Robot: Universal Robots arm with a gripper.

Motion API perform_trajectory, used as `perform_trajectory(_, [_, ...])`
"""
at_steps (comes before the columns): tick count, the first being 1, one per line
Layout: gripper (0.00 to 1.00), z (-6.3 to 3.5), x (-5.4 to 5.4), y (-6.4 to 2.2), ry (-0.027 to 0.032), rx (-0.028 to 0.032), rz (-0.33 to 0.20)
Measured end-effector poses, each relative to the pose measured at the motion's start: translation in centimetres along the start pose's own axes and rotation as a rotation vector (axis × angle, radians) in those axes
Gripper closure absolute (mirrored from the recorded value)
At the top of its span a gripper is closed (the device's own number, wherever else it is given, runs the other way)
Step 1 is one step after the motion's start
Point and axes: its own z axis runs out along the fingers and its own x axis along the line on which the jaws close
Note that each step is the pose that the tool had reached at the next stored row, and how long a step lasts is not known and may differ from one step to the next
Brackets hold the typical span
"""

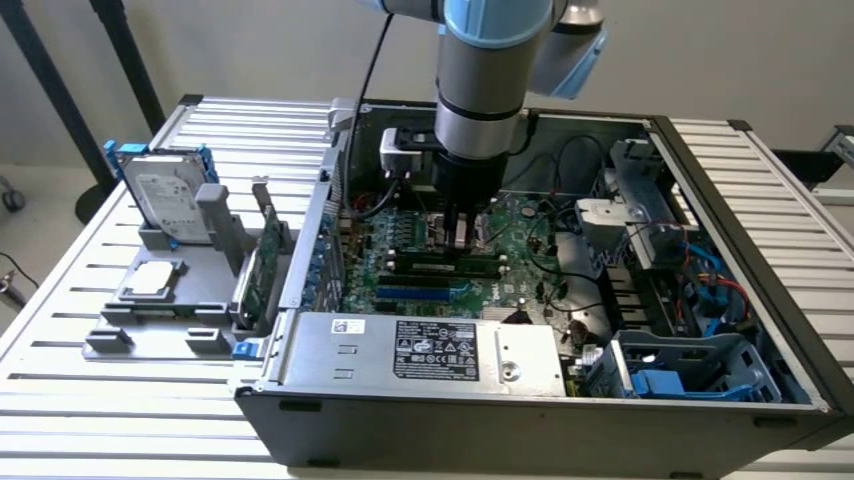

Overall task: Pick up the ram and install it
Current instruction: 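Press down the ram until it locks into place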

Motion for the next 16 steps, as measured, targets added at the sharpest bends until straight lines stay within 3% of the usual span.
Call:
perform_trajectory(5, [0.89, -0.11, 0.0, -0.01, -0.0023, 0.0018, -0.001])
perform_trajectory(12, [0.89, -3.32, -0.1, 0.07, -0.0003, 0.0004, -0.001])
perform_trajectory(16, [0.89, -3.5, -0.1, 0.08, -0.0013, 0.0005, -0.001])
